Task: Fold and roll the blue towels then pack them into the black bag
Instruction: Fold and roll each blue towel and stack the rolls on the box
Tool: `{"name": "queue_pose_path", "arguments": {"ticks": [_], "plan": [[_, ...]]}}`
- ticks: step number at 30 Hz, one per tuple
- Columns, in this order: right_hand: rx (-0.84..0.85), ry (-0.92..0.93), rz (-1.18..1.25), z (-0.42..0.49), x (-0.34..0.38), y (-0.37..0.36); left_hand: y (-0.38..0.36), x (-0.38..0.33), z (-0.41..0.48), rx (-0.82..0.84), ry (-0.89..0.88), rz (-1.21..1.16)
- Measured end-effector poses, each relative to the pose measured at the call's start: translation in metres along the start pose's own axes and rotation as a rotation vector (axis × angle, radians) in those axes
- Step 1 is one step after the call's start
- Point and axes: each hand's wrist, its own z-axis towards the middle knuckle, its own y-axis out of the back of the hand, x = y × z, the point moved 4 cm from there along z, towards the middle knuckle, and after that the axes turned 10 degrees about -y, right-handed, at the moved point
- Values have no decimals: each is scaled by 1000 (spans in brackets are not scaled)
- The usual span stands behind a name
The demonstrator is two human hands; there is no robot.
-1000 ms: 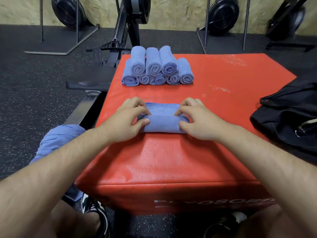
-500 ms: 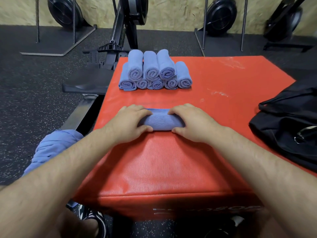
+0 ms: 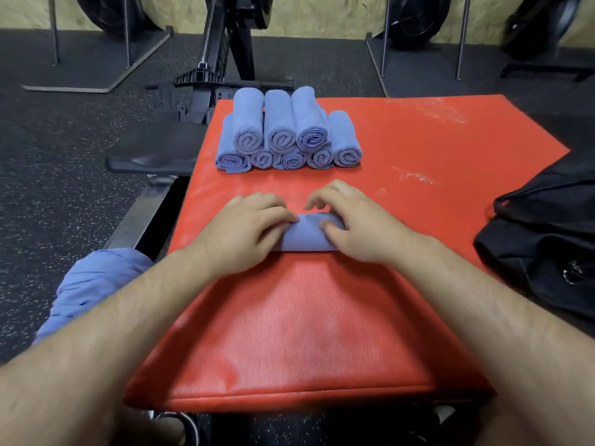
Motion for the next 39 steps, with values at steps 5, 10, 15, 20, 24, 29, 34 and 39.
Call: {"name": "queue_pose_path", "arguments": {"ticks": [5,10,15,20,24,29,34,39], "plan": [[52,-44,-107,3,-9,-14,-23,24,2,173,56,21],[72,-85,-31,10,-21,-27,-37,37,11,210,105,-16],[61,-142,159,11,-25,-13,-22,40,20,200,178,-241],[12,-217,485,8,-21,27,15,32,21,-32,367,-616],[46,-254,735,2,-15,47,40,26,20,-187,431,-832],[59,-273,924,-1,-4,55,49,13,25,-282,474,-994],[-39,-292,959,2,0,57,45,15,30,-343,491,-1031],[-395,-236,616,1,-3,53,35,19,31,-470,503,-689]]}}
